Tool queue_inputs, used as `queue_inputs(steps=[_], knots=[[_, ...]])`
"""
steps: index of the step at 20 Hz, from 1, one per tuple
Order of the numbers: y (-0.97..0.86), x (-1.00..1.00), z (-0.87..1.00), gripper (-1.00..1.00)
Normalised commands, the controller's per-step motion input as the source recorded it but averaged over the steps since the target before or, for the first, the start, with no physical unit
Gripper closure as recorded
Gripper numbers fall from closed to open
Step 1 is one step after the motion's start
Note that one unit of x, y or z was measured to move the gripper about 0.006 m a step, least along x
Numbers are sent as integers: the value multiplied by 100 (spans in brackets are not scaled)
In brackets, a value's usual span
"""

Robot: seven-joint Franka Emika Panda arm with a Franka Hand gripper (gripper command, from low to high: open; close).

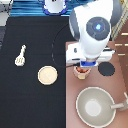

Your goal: Take the lid off the pot, put the pot on the plate, and use the tool to push the pot to the front of the table.

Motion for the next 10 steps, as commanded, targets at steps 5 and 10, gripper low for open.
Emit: queue_inputs(steps=[5, 10], knots=[[-25, -96, 4, 100], [-31, -99, -11, 100]])
